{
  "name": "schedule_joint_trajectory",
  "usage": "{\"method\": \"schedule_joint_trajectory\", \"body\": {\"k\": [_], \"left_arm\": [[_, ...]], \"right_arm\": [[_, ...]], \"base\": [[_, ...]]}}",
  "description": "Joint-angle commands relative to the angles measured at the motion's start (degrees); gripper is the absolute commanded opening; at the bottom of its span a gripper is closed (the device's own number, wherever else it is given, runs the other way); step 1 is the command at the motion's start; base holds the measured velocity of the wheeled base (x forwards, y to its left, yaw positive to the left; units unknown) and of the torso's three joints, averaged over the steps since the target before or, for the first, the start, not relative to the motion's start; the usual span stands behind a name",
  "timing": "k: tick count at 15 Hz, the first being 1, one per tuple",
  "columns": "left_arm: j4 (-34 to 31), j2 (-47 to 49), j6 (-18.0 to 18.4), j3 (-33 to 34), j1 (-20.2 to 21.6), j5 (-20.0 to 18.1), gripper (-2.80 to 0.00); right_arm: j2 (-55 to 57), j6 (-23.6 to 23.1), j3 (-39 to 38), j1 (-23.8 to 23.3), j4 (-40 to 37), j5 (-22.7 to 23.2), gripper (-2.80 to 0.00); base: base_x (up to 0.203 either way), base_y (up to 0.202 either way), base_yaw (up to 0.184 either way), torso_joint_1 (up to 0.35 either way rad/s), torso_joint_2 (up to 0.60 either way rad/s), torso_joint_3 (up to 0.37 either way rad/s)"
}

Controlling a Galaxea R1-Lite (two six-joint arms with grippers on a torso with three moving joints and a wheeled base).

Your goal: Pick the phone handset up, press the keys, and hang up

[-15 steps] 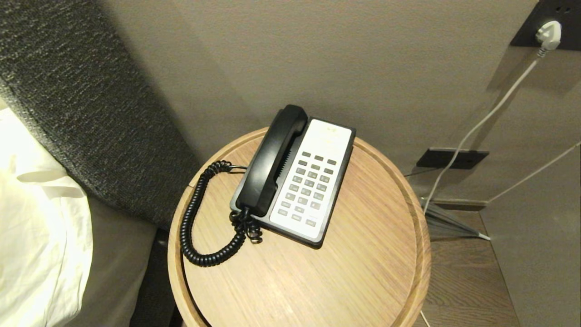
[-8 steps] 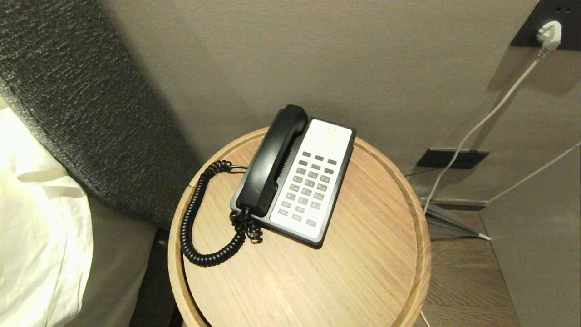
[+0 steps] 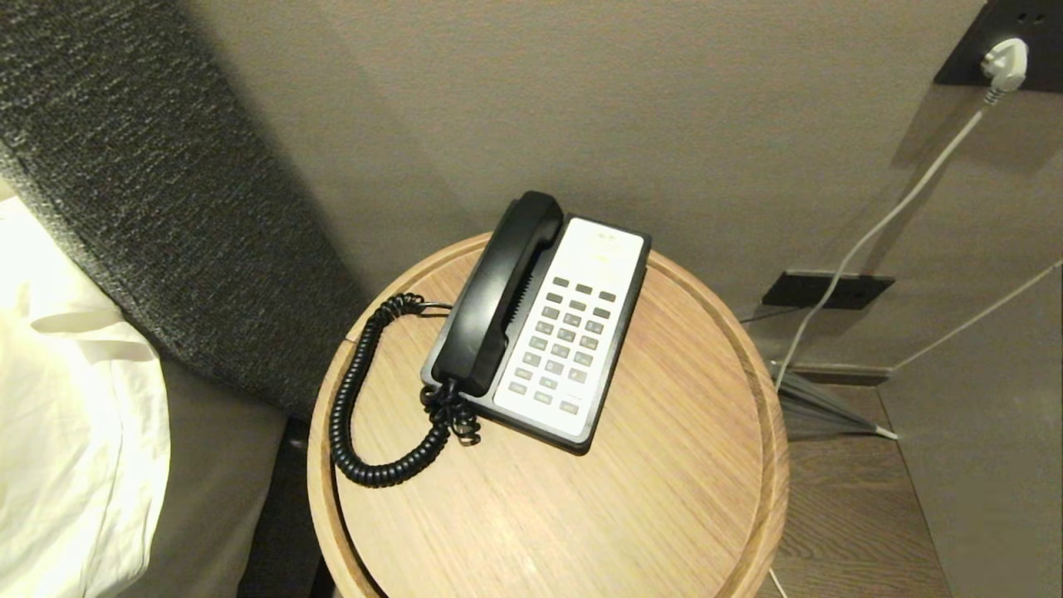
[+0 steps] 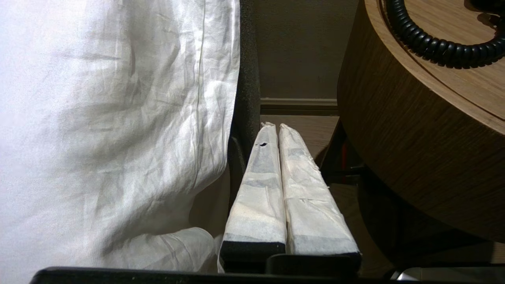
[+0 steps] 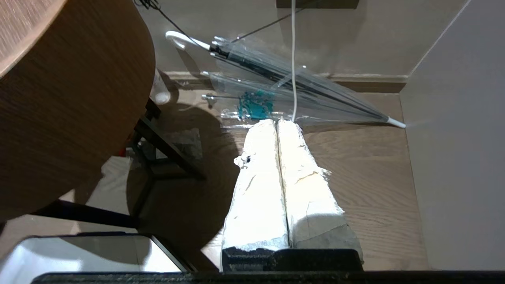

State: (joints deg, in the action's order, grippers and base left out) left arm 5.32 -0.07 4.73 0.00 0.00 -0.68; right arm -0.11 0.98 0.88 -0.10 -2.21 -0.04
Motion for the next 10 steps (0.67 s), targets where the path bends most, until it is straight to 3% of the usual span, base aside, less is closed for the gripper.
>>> {"method": "schedule_joint_trajectory", "body": {"k": [1, 6, 10], "left_arm": [[0.0, 0.1, 0.1, 2.3, 0.0, 0.0, -2.8], [0.0, 0.1, -0.2, 2.3, 0.0, 0.0, -2.8], [0.3, 0.1, -4.4, 2.3, 0.0, 0.7, -2.8]], "right_arm": [[0.2, -0.2, 0.0, 0.0, 0.1, 0.1, -2.8], [0.2, 0.8, 0.0, 0.0, 0.4, 0.0, -2.8], [0.2, 0.6, 0.0, 0.0, 0.4, 0.0, -2.8]], "base": [[0.0, 0.0, 0.0, 0.0, 0.0, 0.0], [0.0, 0.0, 0.0, 0.0, 0.0, 0.0], [0.0, 0.0, 0.0, 0.0, 0.0, 0.0]]}}
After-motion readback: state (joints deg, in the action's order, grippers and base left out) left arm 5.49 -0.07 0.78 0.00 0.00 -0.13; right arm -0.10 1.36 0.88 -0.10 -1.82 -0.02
